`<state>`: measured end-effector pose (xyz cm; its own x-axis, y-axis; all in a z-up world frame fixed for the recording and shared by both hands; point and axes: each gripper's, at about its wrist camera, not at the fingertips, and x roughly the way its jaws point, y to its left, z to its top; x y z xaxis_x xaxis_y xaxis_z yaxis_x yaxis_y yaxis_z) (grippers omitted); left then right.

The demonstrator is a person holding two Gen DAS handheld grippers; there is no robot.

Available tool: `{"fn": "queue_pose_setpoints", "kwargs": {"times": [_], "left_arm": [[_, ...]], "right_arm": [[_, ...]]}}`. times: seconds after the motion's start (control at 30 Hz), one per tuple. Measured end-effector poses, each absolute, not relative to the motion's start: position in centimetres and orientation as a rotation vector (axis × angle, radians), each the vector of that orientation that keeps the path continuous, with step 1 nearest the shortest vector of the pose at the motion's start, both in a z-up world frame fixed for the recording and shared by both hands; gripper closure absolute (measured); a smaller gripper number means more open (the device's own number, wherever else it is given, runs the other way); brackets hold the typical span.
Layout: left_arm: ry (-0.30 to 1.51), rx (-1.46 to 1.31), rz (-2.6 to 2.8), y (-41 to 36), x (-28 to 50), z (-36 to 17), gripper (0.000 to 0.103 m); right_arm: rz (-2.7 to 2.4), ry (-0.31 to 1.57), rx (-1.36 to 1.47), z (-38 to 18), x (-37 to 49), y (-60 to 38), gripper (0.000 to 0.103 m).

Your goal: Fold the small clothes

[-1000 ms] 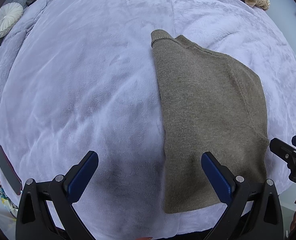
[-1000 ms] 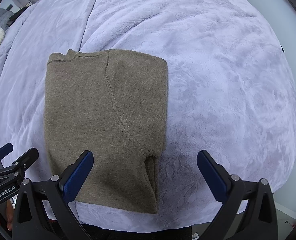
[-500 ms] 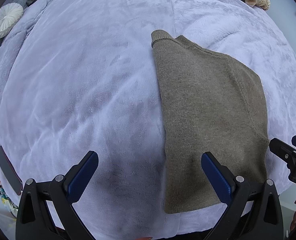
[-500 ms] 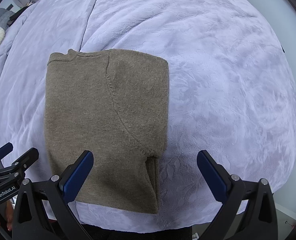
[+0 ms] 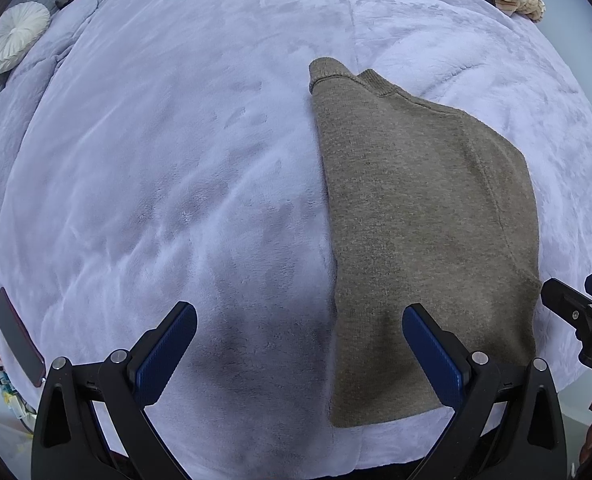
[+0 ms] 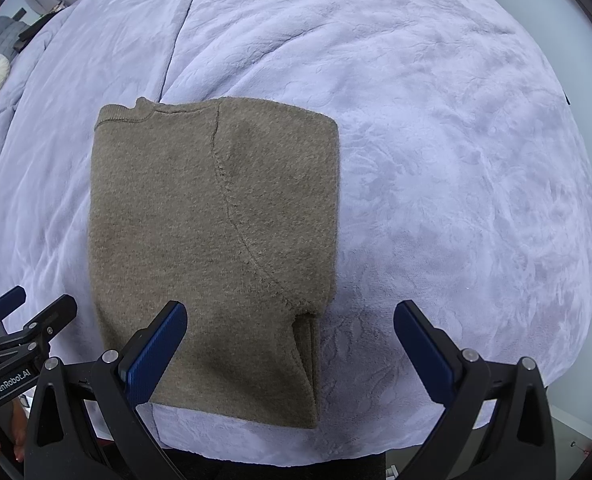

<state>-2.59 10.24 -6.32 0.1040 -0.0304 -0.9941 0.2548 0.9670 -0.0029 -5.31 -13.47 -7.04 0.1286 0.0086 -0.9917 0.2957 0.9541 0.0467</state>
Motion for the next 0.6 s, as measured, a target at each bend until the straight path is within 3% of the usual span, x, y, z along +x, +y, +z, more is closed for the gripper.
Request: {"fn": "queue_pose_setpoints", "kwargs": {"times": [0.6], "left_arm": [[1.453, 0.185, -0.210, 10.12, -2.85, -6.31, 0.000]], "right_arm": [[-0.215, 1.432, 0.259, -7.28, -5.47, -13.28, 0.000]]}}
